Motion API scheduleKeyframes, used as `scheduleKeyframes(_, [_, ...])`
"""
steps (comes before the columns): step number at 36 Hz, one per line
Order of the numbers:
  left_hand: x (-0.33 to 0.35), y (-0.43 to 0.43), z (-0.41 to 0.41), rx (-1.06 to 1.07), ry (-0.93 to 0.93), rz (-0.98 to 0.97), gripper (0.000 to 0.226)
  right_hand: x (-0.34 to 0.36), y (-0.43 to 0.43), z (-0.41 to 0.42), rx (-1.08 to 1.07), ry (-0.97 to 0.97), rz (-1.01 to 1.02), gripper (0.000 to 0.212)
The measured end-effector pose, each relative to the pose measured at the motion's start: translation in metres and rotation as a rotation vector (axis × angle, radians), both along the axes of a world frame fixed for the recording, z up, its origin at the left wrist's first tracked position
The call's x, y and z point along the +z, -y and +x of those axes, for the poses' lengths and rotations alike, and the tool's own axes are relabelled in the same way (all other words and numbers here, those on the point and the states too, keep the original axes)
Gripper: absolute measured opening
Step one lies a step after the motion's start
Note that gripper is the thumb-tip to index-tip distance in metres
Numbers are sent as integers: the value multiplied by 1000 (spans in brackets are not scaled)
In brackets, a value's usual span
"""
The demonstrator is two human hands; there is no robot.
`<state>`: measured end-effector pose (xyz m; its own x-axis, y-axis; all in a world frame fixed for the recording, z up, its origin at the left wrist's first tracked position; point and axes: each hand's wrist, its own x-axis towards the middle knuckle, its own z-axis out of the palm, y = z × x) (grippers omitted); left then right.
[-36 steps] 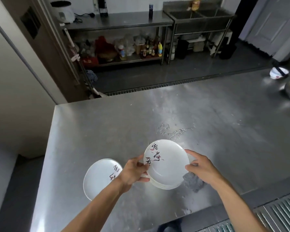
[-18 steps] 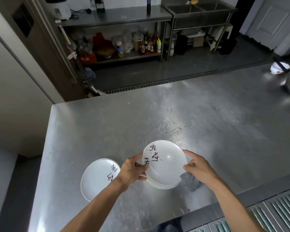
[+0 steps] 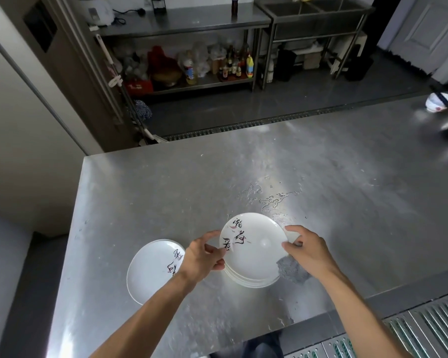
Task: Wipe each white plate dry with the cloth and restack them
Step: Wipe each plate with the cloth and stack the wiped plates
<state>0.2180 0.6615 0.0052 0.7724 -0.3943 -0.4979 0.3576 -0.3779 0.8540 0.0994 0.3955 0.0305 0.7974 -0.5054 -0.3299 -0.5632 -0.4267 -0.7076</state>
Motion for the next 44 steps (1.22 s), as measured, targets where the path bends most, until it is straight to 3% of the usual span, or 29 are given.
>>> scheduleKeyframes(4, [8,-8,-2,91,-9,-9,37,7,-8,11,-26,100,2,27])
scheduleKeyframes(8, [8,-30,-2,210,-14,24,29,18,-30,26,-3,177,137,16])
scheduleKeyframes(19, [-20,-130,-11,446,-74,251,36,13,-155,68,180,169,437,15])
scheduleKeyframes(25, [-11,-172,-28,550,-104,218,75,-37,-209,79,236,-4,384,27])
scheduleKeyframes(28, [-6,-190,-36,542,-116,200,77,-59,-227,83,279,-81,305,36])
scheduleKeyframes(32, [-5,-208,-41,534,-169,140,54,-77,-238,88,331,-105,200,26])
scheduleKeyframes(34, [-7,-215,-42,544,-212,70,60,-81,-242,90,342,-126,160,23])
scheduleKeyframes(37, [-4,-219,-42,581,-285,-44,88,-85,-246,95,364,-190,144,21])
scheduleKeyframes(44, [-7,-215,-30,633,-377,-148,84,-89,-249,105,351,-228,116,16])
